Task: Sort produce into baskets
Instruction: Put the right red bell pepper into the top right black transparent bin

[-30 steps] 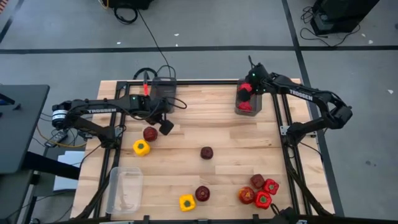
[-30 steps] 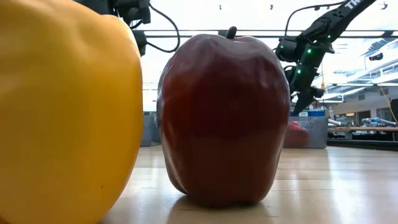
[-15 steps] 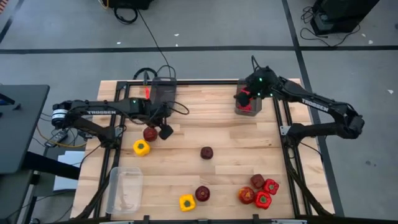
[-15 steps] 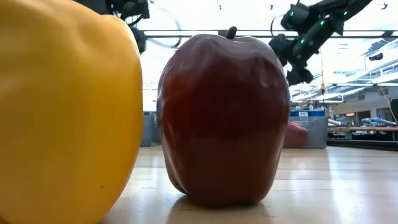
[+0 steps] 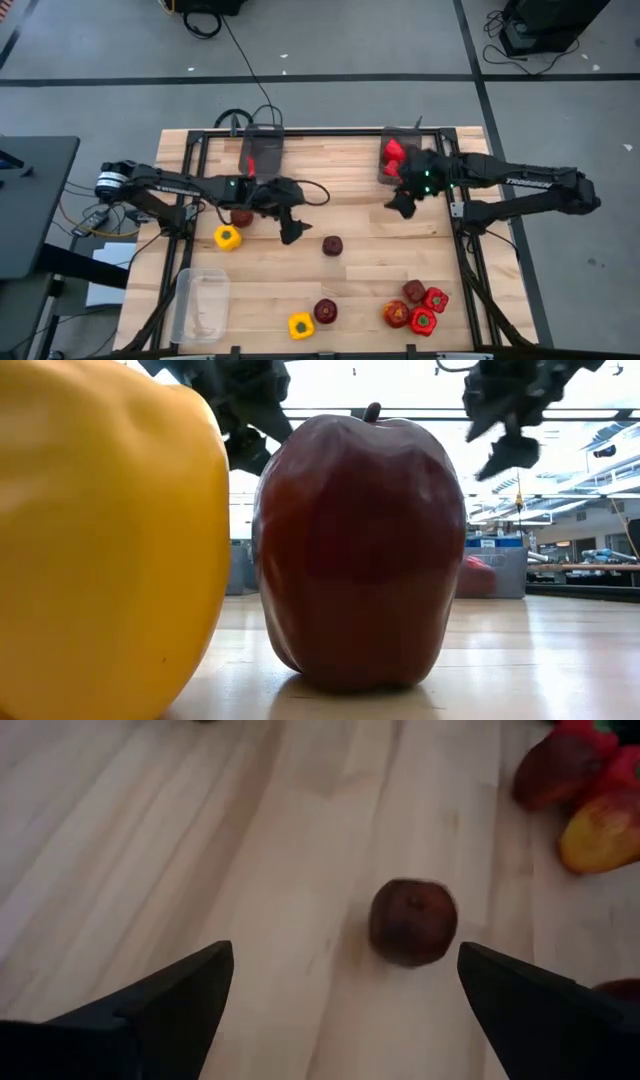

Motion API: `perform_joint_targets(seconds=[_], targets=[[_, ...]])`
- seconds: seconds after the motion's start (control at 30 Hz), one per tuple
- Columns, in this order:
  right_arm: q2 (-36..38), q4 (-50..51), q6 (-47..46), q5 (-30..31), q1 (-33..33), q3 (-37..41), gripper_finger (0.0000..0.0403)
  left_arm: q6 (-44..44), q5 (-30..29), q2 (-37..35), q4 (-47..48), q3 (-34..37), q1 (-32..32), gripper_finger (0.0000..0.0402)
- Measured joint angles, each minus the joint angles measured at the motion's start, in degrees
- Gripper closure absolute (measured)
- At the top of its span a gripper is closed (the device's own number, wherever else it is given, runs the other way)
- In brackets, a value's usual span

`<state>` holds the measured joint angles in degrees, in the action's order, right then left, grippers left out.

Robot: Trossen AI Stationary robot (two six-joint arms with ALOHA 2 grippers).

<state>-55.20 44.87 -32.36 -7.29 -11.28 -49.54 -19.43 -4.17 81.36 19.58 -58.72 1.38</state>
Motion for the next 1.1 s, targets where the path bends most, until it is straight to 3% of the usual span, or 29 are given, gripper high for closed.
perform_joint_targets(seconds=[0.23,0.37,0.67,1.1], targets=[[0.03,13.45,-12.57,-4.87,15.49,0.0,0.003,-2.19,0.12,5.57,-7.87,0.02,3.42,0.001],[0.02,13.71,-20.28,-6.33,26.21,0.02,0.003,-5.19,-1.27,6.26,-12.23,0.02,5.31,0.001],[-2.37,12.6,-36.63,-3.99,48.17,0.02,0.003,-3.14,-4.83,6.24,-13.88,0.01,9.73,0.001],[-16.0,6.36,-35.12,-3.2,62.55,0.02,0.0029,1.21,-5.42,6.24,-12.32,0.02,15.13,0.001]])
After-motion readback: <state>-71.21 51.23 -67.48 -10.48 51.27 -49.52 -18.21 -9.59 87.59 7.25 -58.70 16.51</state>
